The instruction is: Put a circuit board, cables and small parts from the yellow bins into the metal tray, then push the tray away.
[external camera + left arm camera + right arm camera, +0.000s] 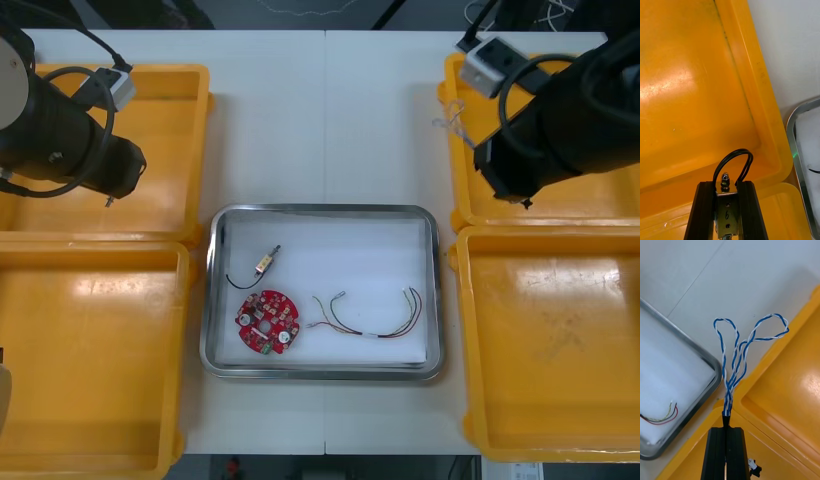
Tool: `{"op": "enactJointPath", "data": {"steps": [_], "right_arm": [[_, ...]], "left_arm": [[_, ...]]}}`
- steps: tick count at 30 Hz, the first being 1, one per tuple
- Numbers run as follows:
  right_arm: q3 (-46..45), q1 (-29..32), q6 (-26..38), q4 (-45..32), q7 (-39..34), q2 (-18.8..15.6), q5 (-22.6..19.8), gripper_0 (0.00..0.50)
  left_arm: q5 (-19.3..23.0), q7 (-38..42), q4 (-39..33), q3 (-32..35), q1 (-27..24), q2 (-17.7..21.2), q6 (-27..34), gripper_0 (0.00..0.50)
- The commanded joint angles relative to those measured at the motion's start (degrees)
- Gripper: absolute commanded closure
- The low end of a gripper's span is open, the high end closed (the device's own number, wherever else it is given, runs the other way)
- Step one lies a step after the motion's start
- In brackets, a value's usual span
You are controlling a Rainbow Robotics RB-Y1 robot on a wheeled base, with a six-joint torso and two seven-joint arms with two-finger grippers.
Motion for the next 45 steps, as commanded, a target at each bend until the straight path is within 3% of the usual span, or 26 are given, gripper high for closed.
{"op": "enactJointPath", "data": {"steps": [1,7,13,26,35,41,45], "right_arm": [[6.73,-0.56,-0.31,-1.84,4.66,-1.11,0.93,0.500],[13.59,-2.50,-2.59,-1.84,11.08,2.14,4.53,0.500],[22.38,-4.08,-6.55,-1.66,17.67,5.39,12.18,0.500],[34.15,-4.08,-19.56,7.21,29.53,7.41,19.74,0.500],[38.28,-3.99,-22.55,12.22,30.59,7.85,21.23,0.500],[41.97,-3.64,-26.50,14.16,31.29,8.12,25.27,0.500],[42.68,-3.11,-28.35,15.39,31.64,8.12,25.80,0.499]], "left_arm": [[0.17,7.35,-2.14,1.31,0.53,-0.67,0.38,0.495],[0.17,7.43,-2.14,1.31,0.53,-0.67,0.38,0.496],[0.17,7.52,-2.05,1.31,0.53,-0.67,0.38,0.496],[0.26,7.79,-2.14,1.40,0.53,-0.67,0.38,0.496],[0.26,7.79,-2.14,1.40,0.53,-0.67,0.38,0.496],[0.26,7.87,-2.14,1.40,0.62,-0.67,0.38,0.495],[0.35,7.96,-2.14,1.31,0.53,-0.67,0.38,0.496]]}}
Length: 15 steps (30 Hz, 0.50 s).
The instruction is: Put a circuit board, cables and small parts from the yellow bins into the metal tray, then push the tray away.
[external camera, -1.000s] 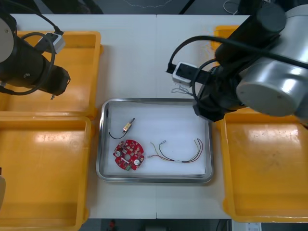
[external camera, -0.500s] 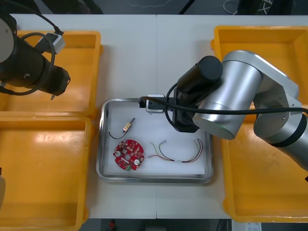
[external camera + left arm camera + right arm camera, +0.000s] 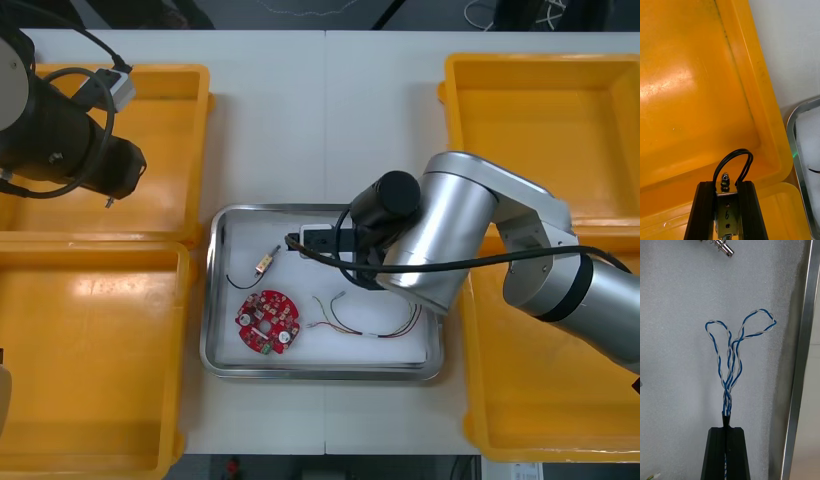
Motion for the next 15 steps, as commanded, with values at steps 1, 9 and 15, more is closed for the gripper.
{"op": "enactJointPath", "data": {"steps": [1,9,15], "right_arm": [[1.50,-1.01,-2.69,0.99,1.78,1.27,0.71,0.497],[2.21,-0.66,-4.09,2.74,2.31,1.27,0.54,0.454],[1.68,-0.66,-3.74,2.66,2.04,1.36,0.54,0.000]], "left_arm": [[0.31,7.85,-2.09,1.29,0.40,-0.65,0.38,0.496],[0.40,7.94,-2.09,1.29,0.40,-0.65,0.38,0.494],[0.48,7.94,-2.09,1.29,0.40,-0.65,0.38,0.496]]}}
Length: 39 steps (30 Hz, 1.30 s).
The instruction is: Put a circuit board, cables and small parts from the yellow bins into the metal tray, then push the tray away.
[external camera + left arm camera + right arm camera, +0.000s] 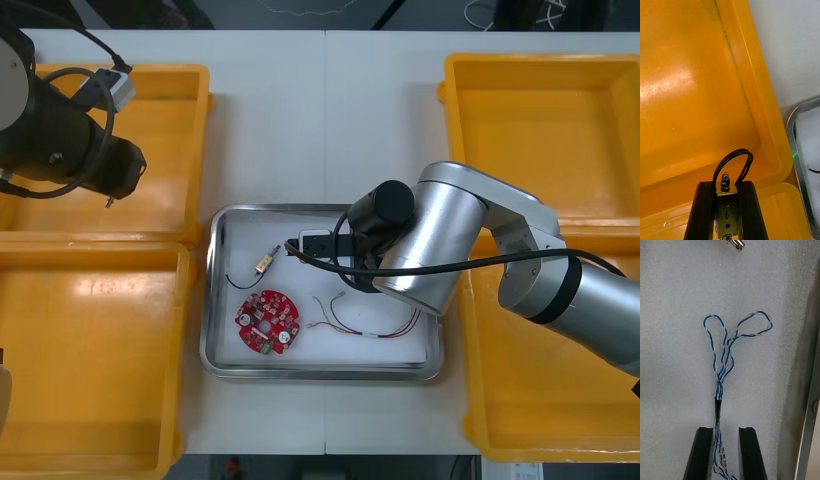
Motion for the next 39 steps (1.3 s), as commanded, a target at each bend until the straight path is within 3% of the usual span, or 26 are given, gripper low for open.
{"op": "enactJointPath", "data": {"steps": [1,10,19,31,39], "right_arm": [[0.01,-0.67,-0.15,-0.63,1.47,1.09,0.36,0.000],[-1.83,-0.67,0.47,-2.21,1.38,1.01,-1.58,0.000],[-6.40,-0.76,11.19,-9.86,1.12,1.09,-2.81,0.000],[-16.86,-0.67,29.96,-20.23,-0.46,0.74,-10.10,0.000],[-26.09,-0.67,29.96,-23.39,0.15,-1.45,-17.05,0.000]], "left_arm": [[0.53,7.90,-2.09,1.29,0.40,-0.65,0.38,0.495],[0.70,7.90,-2.09,1.29,0.40,-0.65,0.38,0.495],[0.97,8.25,-2.27,1.29,0.40,-0.65,0.38,0.495],[1.93,9.31,-2.71,0.94,0.40,-0.65,0.38,0.495],[2.37,10.89,-4.29,-1.00,0.40,-0.65,0.38,0.496]]}}
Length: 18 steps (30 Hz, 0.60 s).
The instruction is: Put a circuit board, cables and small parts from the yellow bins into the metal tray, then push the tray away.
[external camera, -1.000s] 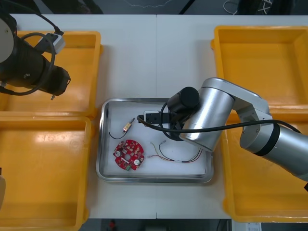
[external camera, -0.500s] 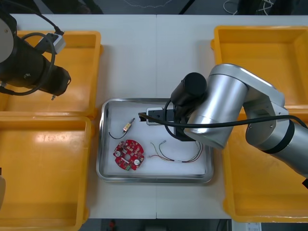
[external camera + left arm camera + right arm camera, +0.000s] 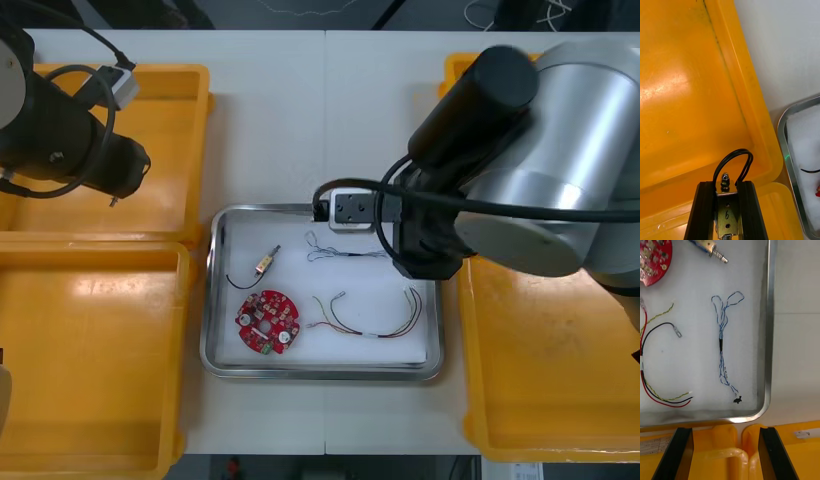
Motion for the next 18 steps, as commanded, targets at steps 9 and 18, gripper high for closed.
{"op": "enactJointPath", "data": {"steps": [9,18], "right_arm": [[-18.58,1.07,0.30,-2.84,-0.53,-5.12,-11.34,0.000],[-32.20,7.58,0.30,-4.42,-2.20,-9.25,-12.04,0.000]], "left_arm": [[1.77,11.77,-5.30,-5.09,0.20,-0.65,0.37,0.497],[3.00,14.14,-6.80,-10.36,-0.94,-1.62,0.37,0.496]]}}
